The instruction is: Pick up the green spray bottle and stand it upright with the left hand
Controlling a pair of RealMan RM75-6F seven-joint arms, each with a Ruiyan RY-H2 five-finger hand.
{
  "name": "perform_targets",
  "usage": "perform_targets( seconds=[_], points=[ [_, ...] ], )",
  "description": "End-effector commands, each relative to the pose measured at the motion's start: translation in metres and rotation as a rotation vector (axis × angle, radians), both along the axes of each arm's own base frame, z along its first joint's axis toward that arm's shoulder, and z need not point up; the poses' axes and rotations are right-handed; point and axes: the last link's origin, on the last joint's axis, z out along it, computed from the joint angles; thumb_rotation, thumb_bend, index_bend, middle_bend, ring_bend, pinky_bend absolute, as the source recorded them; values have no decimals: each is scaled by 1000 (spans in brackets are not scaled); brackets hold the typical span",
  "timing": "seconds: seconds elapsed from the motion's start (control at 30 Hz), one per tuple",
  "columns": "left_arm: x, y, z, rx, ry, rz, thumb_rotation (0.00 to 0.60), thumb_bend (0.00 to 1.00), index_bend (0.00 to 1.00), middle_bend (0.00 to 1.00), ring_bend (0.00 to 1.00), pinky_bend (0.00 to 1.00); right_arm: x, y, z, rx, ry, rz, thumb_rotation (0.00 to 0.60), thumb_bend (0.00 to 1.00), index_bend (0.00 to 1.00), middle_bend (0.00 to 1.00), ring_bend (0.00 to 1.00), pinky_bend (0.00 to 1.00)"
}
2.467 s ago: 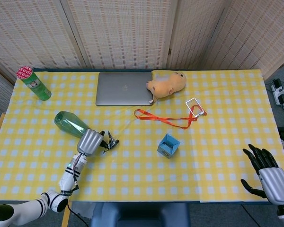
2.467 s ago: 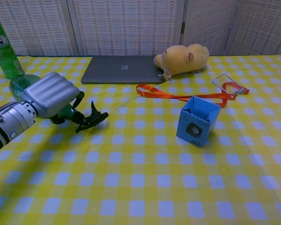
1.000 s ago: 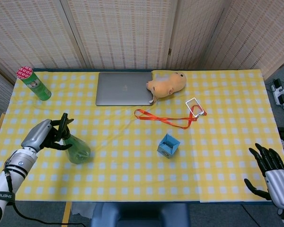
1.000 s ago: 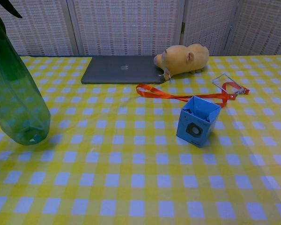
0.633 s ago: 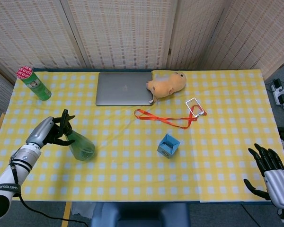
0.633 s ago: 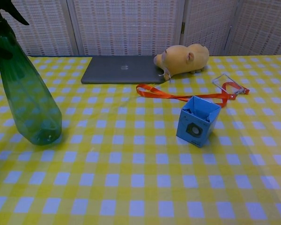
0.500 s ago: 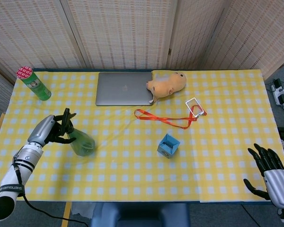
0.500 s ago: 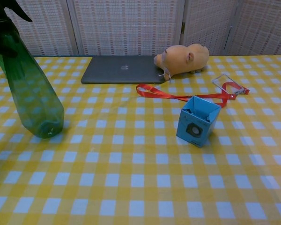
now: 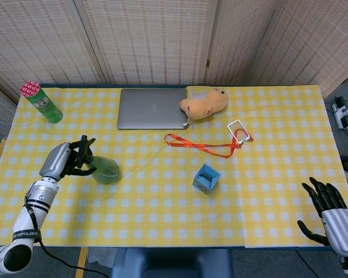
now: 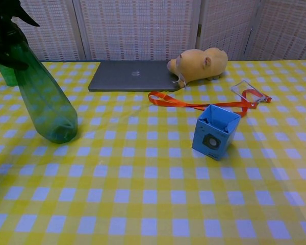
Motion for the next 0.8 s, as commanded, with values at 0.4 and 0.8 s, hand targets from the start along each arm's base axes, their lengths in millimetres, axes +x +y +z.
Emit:
perform_targets(
  seconds=[0.4,0.8],
  points=[
    [1,1,2,27,-37,-18,600,199,271,1000,1000,1000,0,0,-1,9,1,3,534,346,0,0,0,0],
    [0,0,9,54,-28,-3,600,177,235,1000,1000,1000,1,2,0,10,-1,8,536,345,0,0,0,0]
  ],
)
